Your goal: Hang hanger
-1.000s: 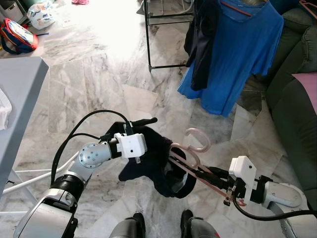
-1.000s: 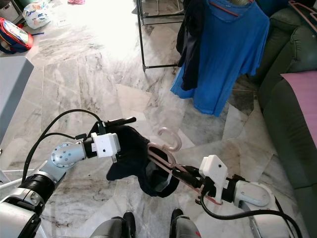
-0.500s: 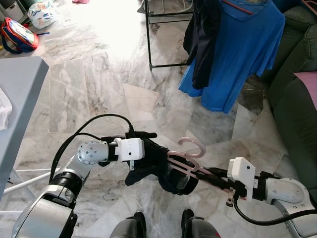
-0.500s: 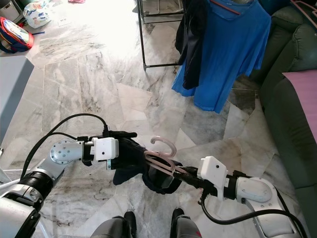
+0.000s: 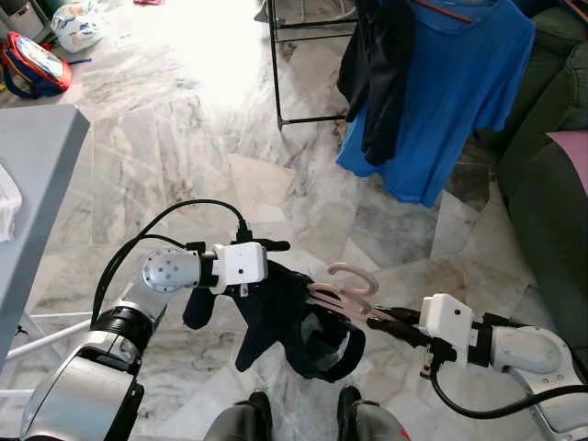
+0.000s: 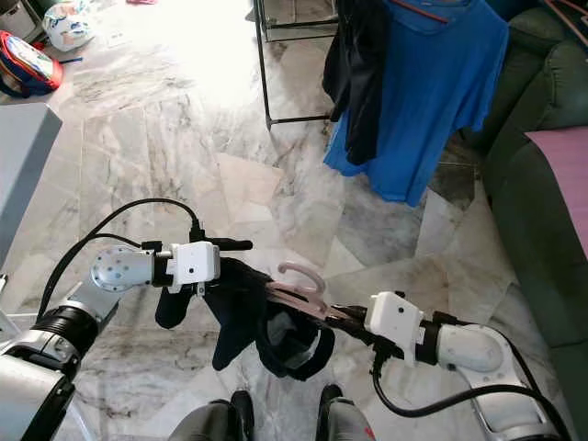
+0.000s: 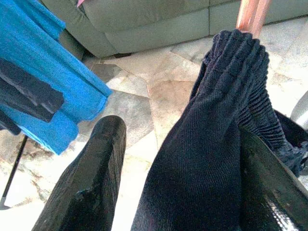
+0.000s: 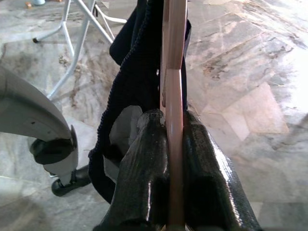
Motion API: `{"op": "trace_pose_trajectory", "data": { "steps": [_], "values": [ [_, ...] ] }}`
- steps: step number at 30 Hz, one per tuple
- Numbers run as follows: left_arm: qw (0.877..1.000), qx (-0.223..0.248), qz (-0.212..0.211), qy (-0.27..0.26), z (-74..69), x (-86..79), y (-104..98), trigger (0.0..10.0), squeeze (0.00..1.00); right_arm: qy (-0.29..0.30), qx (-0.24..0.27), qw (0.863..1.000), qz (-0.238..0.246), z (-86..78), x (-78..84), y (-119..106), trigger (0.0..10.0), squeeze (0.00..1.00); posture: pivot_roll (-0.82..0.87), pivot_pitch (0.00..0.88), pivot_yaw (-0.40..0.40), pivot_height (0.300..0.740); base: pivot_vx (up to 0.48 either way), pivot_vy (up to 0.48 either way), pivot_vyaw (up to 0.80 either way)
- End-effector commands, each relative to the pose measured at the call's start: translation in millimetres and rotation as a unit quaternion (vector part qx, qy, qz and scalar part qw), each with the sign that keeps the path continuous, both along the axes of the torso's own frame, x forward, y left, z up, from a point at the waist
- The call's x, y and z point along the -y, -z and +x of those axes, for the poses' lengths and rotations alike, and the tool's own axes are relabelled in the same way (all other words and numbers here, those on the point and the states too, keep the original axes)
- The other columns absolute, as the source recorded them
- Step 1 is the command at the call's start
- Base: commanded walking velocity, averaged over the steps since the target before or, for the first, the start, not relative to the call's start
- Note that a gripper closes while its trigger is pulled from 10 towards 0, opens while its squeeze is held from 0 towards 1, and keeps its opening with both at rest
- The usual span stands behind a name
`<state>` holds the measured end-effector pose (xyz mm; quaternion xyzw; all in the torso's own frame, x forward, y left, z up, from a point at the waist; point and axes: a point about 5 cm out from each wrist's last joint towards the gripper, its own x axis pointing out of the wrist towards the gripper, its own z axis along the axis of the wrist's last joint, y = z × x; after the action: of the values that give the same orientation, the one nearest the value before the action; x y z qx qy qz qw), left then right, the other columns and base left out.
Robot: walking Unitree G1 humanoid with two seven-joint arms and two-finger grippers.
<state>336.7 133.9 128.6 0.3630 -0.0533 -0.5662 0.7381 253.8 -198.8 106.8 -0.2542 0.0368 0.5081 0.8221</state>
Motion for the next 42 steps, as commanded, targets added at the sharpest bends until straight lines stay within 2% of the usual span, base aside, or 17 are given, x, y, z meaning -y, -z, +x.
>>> {"op": "trace_pose_trajectory", "data": {
  "steps": [1,2,3,4,5,7,8,9,10,22,42],
  "values": [
    [1.000,-0.003,0.005,0.001,-0.8,-2.7,1.2,10.0,0.00,0.000,0.009,1.000,0.000,0.5,0.8,0.3,10.0,0.00,-0.04,0.285,0.070,0.740,0.000,0.000,0.00],
    [1.000,-0.006,0.006,0.001,-1.1,-3.1,2.0,10.0,0.00,0.001,0.010,1.000,0.000,0.9,1.3,0.3,10.0,0.00,-0.04,0.284,0.071,0.740,0.000,0.000,0.00],
    [1.000,-0.008,0.007,0.001,-1.2,-3.3,2.5,10.0,0.09,0.001,0.010,1.000,0.000,1.0,1.5,0.3,10.0,0.00,-0.04,0.284,0.071,0.740,0.000,0.000,0.00],
    [1.000,-0.006,0.016,0.004,-1.9,-4.1,3.5,10.0,0.11,0.001,0.011,1.000,-0.002,1.4,2.3,0.3,10.0,0.00,-0.04,0.284,0.071,0.740,0.000,0.000,0.00],
    [1.000,-0.004,0.019,0.005,-2.2,-4.4,4.0,10.0,0.00,0.002,0.011,1.000,-0.002,1.7,2.9,0.1,10.0,0.00,-0.04,0.284,0.070,0.740,0.000,0.000,0.00],
    [1.000,-0.005,0.025,0.007,-2.6,-4.6,4.9,10.0,0.00,0.003,0.012,1.000,-0.003,2.1,3.7,0.0,10.0,0.00,-0.04,0.285,0.070,0.740,0.000,0.000,0.00],
    [0.999,-0.009,0.030,0.013,-3.4,-4.2,6.2,8.7,0.00,0.003,0.015,1.000,-0.003,2.6,3.8,-0.4,10.0,0.00,-0.04,0.285,0.071,0.740,0.000,0.000,0.00],
    [0.999,-0.008,0.032,0.014,-3.6,-3.9,6.5,3.6,0.00,0.003,0.016,1.000,-0.003,3.0,3.6,-0.7,10.0,0.00,-0.04,0.285,0.071,0.740,0.000,0.000,0.00],
    [0.999,-0.011,0.035,0.016,-4.2,-3.6,7.6,0.0,0.00,0.003,0.017,1.000,-0.003,3.4,3.4,-0.8,10.0,0.00,-0.04,0.285,0.071,0.740,0.000,0.000,0.00],
    [0.998,-0.030,0.049,0.027,-10.6,-1.6,19.7,0.0,0.00,0.001,0.029,1.000,0.006,5.1,0.0,-3.4,10.0,0.00,-0.05,0.292,0.076,0.740,0.000,0.000,0.00],
    [0.997,-0.033,0.064,0.015,-10.3,-4.7,23.9,0.0,0.00,0.003,0.043,0.999,0.008,9.1,-1.1,-7.1,10.0,0.00,-0.04,0.289,0.078,0.740,0.000,0.000,0.00]
  ]
}}
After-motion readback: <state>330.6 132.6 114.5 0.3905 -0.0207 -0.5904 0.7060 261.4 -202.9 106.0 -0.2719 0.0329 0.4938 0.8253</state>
